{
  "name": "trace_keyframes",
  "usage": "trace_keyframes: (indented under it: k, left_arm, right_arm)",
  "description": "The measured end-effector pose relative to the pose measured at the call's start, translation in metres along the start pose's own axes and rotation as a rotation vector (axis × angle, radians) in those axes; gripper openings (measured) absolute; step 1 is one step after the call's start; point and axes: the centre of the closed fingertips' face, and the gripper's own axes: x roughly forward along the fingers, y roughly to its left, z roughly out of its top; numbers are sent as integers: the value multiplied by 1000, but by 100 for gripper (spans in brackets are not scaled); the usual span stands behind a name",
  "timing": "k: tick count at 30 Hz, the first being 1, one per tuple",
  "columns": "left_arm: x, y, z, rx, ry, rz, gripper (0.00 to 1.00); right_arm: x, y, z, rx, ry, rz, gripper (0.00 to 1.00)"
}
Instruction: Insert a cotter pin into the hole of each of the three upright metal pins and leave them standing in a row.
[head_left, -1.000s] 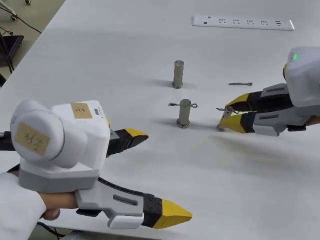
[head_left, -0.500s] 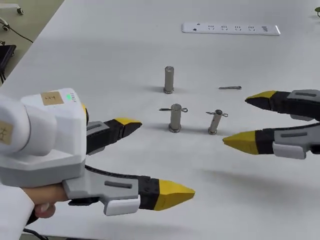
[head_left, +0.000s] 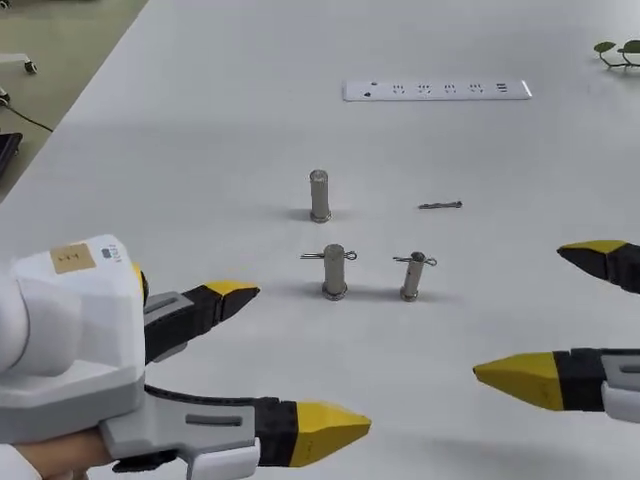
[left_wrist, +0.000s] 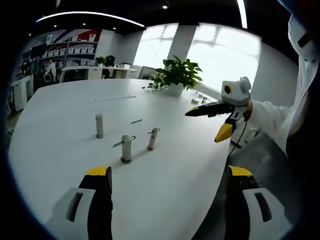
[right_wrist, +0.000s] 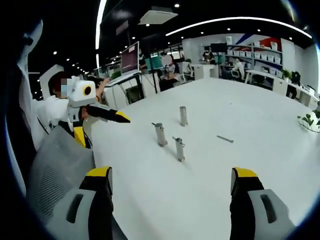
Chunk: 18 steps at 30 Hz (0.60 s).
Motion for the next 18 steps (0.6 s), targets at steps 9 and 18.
trace_keyframes:
  k: [9, 18]
  left_arm:
    - [0, 6, -12, -34, 21, 43, 94]
    - [-4, 15, -15, -64, 15, 79, 93]
  right_arm:
    - [-5, -10, -20, 69, 46, -58, 98]
    - [-10, -11, -25, 127, 35, -91, 98]
